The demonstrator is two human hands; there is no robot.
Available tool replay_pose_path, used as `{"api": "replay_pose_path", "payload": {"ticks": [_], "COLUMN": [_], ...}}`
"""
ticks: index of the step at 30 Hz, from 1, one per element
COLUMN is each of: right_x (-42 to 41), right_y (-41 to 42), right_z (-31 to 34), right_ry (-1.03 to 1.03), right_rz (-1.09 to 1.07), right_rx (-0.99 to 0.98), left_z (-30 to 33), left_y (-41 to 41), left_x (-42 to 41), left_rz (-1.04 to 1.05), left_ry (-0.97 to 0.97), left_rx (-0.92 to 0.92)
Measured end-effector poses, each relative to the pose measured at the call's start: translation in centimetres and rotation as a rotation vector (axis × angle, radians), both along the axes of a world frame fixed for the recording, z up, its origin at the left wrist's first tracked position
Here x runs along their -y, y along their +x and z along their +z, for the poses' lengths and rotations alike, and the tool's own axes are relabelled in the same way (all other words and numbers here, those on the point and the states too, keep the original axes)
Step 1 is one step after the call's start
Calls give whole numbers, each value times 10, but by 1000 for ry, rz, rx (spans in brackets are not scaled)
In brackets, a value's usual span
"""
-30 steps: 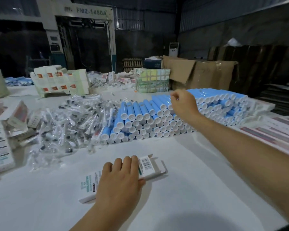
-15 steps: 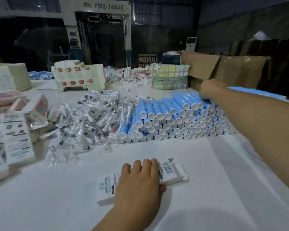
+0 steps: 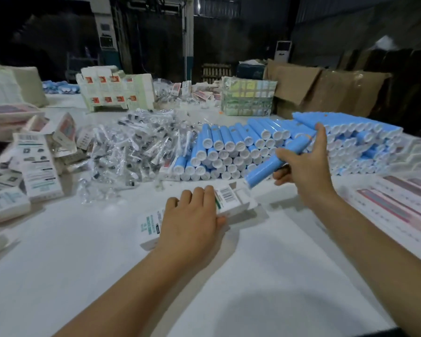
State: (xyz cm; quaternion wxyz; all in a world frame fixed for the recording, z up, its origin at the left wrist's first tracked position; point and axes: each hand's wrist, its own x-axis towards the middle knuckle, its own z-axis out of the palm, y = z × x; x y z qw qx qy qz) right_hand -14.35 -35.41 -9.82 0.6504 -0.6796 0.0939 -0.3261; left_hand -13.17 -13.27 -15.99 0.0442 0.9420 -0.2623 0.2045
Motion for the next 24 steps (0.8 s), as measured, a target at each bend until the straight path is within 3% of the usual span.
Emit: {"api": "replay_pose_path", "payload": {"ticks": [5, 11, 15, 18, 24], "right_x": [-30, -46, -44, -57, -152], "right_y": [-13, -18, -17, -8, 45], "right_z": [-48, -64, -48, -27, 6], "right_ry": [224, 95, 30, -218, -835], "right_rz": [-32, 32, -26, 48, 468], "right_rx": [-40, -151, -108, -67, -42], "left_z": [-2, 1, 0, 2, 0], "left_y": [-3, -4, -6, -8, -5], "left_x": [-1, -3, -8, -8, -8], "left_rz": [10, -10, -19, -12, -42], "left_ry": [5, -54, -50, 27, 118], "left_rx": [-9, 8, -34, -46, -69]}}
